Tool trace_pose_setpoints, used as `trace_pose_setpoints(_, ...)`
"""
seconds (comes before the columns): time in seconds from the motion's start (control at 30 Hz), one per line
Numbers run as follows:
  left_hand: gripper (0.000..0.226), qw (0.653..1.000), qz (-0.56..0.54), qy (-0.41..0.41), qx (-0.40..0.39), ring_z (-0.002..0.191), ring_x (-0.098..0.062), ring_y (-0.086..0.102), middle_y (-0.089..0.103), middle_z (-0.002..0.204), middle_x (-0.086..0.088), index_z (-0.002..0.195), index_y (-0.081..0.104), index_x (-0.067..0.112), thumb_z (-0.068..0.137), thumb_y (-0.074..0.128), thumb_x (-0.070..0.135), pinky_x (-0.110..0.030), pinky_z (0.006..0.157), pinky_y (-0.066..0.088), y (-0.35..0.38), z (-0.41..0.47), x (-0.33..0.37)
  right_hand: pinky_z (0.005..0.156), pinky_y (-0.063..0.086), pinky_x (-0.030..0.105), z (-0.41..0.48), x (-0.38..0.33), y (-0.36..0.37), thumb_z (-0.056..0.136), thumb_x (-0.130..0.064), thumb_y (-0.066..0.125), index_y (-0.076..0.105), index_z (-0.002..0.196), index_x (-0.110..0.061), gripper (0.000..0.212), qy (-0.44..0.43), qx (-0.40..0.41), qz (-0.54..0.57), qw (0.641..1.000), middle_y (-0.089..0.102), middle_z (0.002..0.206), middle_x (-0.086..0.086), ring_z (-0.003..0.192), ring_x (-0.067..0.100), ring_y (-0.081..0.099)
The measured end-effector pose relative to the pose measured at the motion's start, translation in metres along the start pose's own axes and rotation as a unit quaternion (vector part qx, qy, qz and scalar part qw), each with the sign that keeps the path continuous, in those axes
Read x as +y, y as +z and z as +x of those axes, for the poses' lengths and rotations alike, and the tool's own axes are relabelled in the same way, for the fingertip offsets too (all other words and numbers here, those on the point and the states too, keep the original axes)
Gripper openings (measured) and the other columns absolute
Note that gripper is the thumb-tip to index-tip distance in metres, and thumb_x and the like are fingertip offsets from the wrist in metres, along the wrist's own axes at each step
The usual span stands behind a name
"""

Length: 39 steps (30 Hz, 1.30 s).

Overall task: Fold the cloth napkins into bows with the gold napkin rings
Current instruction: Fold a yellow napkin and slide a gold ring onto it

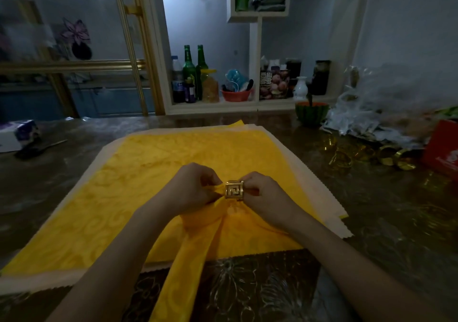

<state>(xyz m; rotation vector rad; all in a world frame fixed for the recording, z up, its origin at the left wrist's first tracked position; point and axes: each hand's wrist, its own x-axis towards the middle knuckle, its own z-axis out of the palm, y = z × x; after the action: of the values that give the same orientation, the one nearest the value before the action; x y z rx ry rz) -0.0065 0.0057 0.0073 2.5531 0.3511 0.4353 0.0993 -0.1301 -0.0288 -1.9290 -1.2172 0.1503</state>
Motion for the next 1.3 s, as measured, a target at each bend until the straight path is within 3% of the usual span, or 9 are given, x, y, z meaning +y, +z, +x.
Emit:
trace_pose_setpoints(0.17,0.013,0.998,0.013,0.036,0.052,0.074,-0.008,0.054,0.054,0.073,0.014,0.084,0.07,0.01,0.073,0.069,0.001,-0.011,0.063,0.04,0.01,-0.003,0.008,0.075,0.041,0.033,-0.002,0.0,-0.009,0.087,0.001,0.057,0.069,0.088,0.002,0.013,0.02,-0.035,0.027,0.999,0.059,0.099,0.011,0.087,0.022,0.053)
trace_pose_setpoints(0.27,0.018,1.0,-0.005,0.011,0.02,0.079,-0.009,0.057,0.06,0.081,0.006,0.093,0.067,0.015,0.078,0.069,0.006,-0.014,0.065,0.043,0.009,-0.003,0.011,0.074,0.044,0.023,-0.003,-0.004,-0.019,0.083,-0.002,0.063,0.072,0.079,-0.007,0.011,-0.006,-0.038,0.031,0.999,0.064,0.099,0.005,0.083,0.01,0.057)
trace_pose_setpoints(0.47,0.058,0.999,-0.012,0.009,-0.045,0.12,-0.012,0.046,0.048,0.122,0.007,0.138,0.038,0.025,0.086,0.06,0.012,-0.024,0.091,0.041,-0.002,-0.01,0.027,0.068,0.039,0.004,0.002,-0.003,-0.025,0.083,-0.001,0.064,0.073,0.077,-0.001,0.011,-0.015,0.017,0.043,0.999,0.062,0.096,0.005,0.082,-0.002,0.052)
trace_pose_setpoints(0.63,0.059,0.984,0.163,0.068,-0.009,0.121,-0.015,0.045,0.048,0.133,0.008,0.138,0.039,0.029,0.085,0.064,0.039,-0.036,0.1,0.039,0.022,-0.011,0.029,0.077,0.042,0.018,0.001,0.0,-0.025,0.083,0.003,0.061,0.071,0.076,0.009,0.014,-0.019,0.012,0.032,0.999,0.065,0.099,0.015,0.085,0.003,0.053)
trace_pose_setpoints(0.77,0.058,0.982,0.157,0.101,0.039,0.122,-0.014,0.046,0.05,0.134,0.009,0.137,0.041,0.03,0.084,0.063,0.041,-0.032,0.099,0.037,0.03,-0.007,0.024,0.08,0.042,0.024,0.002,0.002,-0.028,0.083,0.001,0.062,0.072,0.077,0.004,0.012,-0.022,0.014,0.033,0.999,0.062,0.097,0.008,0.091,0.011,0.053)
trace_pose_setpoints(0.87,0.056,0.976,0.182,0.105,0.055,0.118,-0.013,0.049,0.052,0.131,0.009,0.134,0.045,0.028,0.084,0.062,0.044,-0.031,0.096,0.037,0.034,-0.007,0.022,0.077,0.039,0.019,0.003,0.005,-0.026,0.085,-0.005,0.063,0.074,0.086,0.001,0.013,-0.02,0.0,-0.004,1.0,0.058,0.1,-0.001,0.091,0.006,0.051)
trace_pose_setpoints(1.0,0.052,0.962,0.235,0.096,0.099,0.112,-0.012,0.052,0.055,0.123,0.01,0.129,0.047,0.028,0.083,0.059,0.049,-0.03,0.092,0.035,0.029,-0.005,0.022,0.078,0.039,0.005,0.003,0.007,-0.033,0.088,-0.008,0.061,0.072,0.098,-0.006,0.015,0.013,-0.002,0.109,0.994,0.059,0.103,-0.01,0.094,-0.003,0.052)
trace_pose_setpoints(1.17,0.048,0.959,0.276,0.029,0.054,0.104,-0.018,0.055,0.056,0.116,0.005,0.123,0.049,0.026,0.083,0.058,0.051,-0.032,0.082,0.038,0.024,-0.005,0.014,0.079,0.04,0.018,0.004,0.015,-0.037,0.09,-0.017,0.061,0.07,0.094,-0.003,0.017,-0.001,0.02,-0.026,0.999,0.054,0.109,-0.004,0.098,0.006,0.05)
trace_pose_setpoints(1.3,0.053,0.968,0.233,0.039,0.088,0.115,-0.018,0.048,0.051,0.125,0.004,0.133,0.043,0.026,0.086,0.06,0.042,-0.03,0.084,0.039,0.015,-0.006,0.011,0.073,0.042,0.023,0.003,0.012,-0.042,0.093,-0.027,0.056,0.065,0.091,-0.011,0.019,0.045,0.037,0.063,0.996,0.059,0.087,-0.003,0.082,0.008,0.055)
